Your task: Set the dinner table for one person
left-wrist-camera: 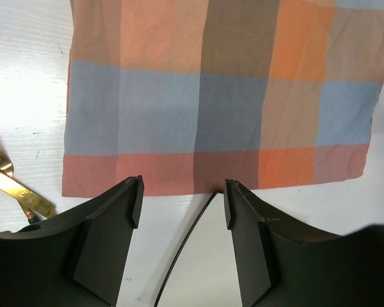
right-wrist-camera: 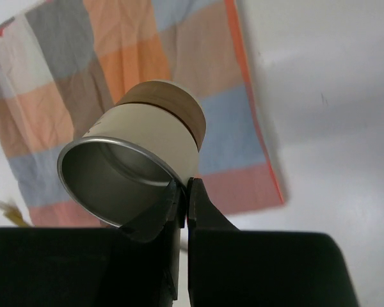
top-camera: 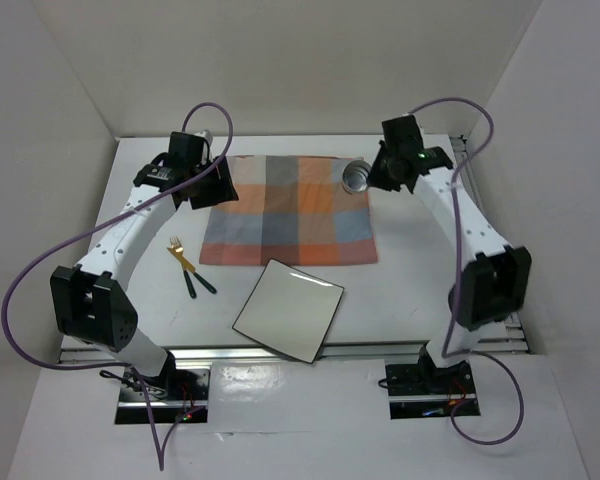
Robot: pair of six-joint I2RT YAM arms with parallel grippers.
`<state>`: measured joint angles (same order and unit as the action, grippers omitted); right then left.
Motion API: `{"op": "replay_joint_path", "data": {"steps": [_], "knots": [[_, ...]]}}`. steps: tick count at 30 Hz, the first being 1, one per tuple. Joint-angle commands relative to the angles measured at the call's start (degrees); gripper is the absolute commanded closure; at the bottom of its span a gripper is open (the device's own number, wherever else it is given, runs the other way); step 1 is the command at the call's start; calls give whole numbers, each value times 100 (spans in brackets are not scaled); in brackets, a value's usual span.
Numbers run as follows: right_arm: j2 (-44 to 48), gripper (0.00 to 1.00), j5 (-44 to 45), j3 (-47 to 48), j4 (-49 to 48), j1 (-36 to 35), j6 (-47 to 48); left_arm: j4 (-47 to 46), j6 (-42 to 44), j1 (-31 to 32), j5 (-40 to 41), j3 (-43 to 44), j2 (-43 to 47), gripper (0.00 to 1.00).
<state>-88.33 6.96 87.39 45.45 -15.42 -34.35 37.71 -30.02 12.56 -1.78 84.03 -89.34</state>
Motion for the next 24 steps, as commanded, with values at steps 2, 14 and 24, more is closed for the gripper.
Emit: {"op": "replay_joint_path", "data": {"steps": [2, 14, 24], "knots": [[-1532, 100, 244, 1391, -678, -40, 648, -1, 40, -113, -50, 455, -3, 30], [-4050, 100, -10, 4109, -502, 127, 710, 166, 145, -113, -305, 659, -102, 30], [-4702, 100, -142, 4084, -458, 408, 605, 166, 198, -113, -358, 421, -48, 27]]}}
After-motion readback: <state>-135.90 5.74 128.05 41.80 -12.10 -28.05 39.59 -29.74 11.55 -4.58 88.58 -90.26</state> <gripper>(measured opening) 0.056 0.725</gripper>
